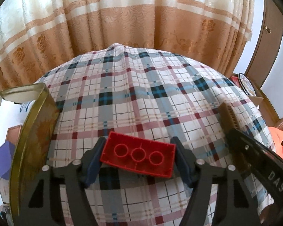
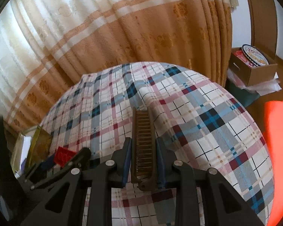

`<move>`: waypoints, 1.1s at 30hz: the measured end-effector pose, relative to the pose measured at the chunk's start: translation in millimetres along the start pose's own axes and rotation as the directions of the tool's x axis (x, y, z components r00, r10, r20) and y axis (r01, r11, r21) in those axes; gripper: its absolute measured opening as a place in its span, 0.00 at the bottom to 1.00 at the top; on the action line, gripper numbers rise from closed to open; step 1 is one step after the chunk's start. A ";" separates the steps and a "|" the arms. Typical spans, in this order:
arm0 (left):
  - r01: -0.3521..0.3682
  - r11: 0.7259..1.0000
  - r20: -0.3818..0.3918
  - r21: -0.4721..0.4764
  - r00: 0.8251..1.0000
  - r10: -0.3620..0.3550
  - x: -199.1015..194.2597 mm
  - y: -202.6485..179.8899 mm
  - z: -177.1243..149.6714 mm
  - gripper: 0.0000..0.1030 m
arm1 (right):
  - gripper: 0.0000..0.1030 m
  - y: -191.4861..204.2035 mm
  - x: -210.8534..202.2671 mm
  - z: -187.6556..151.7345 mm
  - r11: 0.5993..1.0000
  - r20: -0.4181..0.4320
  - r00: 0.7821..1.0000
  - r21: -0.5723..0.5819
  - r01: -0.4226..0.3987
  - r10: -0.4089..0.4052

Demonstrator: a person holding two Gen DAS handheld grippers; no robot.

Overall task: Organize rigid objects
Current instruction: 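Grasp the red toy brick with the left gripper, then lift and carry the red brick and brown bar over the gold tray with both grippers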

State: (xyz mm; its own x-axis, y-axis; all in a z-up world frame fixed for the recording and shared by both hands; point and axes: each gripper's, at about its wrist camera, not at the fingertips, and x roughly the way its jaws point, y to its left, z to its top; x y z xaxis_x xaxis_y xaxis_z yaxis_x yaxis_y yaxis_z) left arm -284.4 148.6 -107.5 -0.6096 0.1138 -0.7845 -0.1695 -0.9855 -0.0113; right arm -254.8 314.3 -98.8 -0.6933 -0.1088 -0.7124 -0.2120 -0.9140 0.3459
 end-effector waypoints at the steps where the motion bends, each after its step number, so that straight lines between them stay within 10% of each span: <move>1: -0.006 1.000 0.001 0.001 1.000 0.006 -1.0 0.3 -1.5 0.67 | 0.27 1.8 0.1 -0.5 1.000 0.001 1.000 -0.007 0.009 -0.009; 33: -0.005 1.000 -0.053 -0.031 0.999 0.004 -60.2 16.6 -70.1 0.67 | 0.27 16.6 -61.5 -68.3 0.994 -0.001 0.996 -0.069 0.084 -0.085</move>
State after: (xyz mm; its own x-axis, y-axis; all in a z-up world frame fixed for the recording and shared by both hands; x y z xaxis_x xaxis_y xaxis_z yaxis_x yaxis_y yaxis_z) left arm -196.2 116.6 -103.9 -0.5685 0.1035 -0.8161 -0.1426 -0.9894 -0.0261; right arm -168.6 279.1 -91.0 -0.6719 -0.0315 -0.7400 -0.2215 -0.9448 0.2414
